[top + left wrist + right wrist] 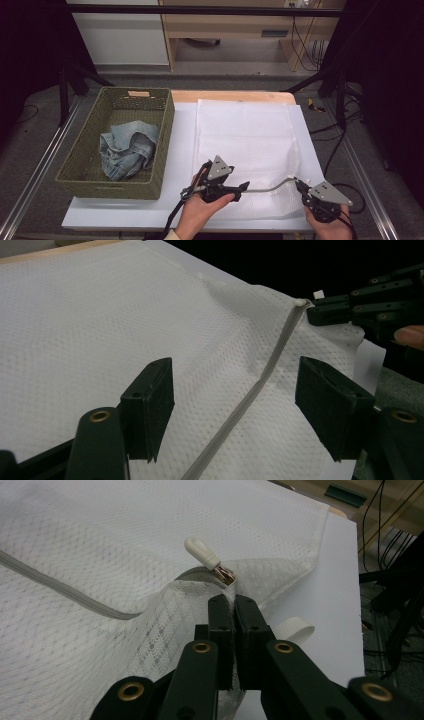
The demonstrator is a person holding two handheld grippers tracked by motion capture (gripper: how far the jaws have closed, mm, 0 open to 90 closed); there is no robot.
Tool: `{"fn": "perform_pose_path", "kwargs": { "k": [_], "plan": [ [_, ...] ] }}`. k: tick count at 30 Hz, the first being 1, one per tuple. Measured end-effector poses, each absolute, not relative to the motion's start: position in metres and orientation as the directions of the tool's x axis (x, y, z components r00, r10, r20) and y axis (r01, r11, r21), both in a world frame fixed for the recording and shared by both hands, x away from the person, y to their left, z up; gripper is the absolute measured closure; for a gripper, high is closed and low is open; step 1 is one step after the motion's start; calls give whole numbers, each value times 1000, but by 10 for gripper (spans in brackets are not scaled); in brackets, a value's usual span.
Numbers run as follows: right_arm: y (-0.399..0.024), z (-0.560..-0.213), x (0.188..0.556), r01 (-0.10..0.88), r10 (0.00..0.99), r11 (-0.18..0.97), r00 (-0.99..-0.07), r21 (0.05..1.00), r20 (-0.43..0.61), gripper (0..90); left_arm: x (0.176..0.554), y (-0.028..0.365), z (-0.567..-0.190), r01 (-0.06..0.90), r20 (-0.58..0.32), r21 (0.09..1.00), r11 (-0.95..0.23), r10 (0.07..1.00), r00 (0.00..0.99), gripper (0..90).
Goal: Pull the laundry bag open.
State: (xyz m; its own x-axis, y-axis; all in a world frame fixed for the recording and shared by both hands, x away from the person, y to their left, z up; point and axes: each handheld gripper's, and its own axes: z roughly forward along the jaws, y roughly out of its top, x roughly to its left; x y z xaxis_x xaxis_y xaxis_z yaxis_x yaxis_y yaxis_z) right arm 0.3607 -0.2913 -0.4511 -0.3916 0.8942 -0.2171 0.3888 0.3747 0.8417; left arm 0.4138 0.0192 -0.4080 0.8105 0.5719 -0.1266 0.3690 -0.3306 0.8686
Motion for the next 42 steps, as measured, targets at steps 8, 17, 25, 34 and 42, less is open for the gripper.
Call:
{"fn": "perform_pose_path", "kwargs": {
  "k": [8,17,25,34,42],
  "plan": [
    [-291,-455,360,384,877,405,-419,830,-234,873,417,1,-404,387,-158,864,-322,557,815,359],
    [-287,-458,359,365,851,446,-454,817,-262,872,415,-19,-401,377,-164,860,-343,513,842,392],
    [-286,-459,357,350,839,468,-464,811,-284,871,413,-34,-408,414,-224,842,-346,474,851,462],
    [-285,-460,357,354,838,475,-462,806,-290,871,415,-44,-412,425,-240,831,-358,459,855,474],
    [-285,-460,357,350,835,478,-465,805,-294,871,416,-51,-415,435,-249,817,-378,450,858,473]
  ]
}}
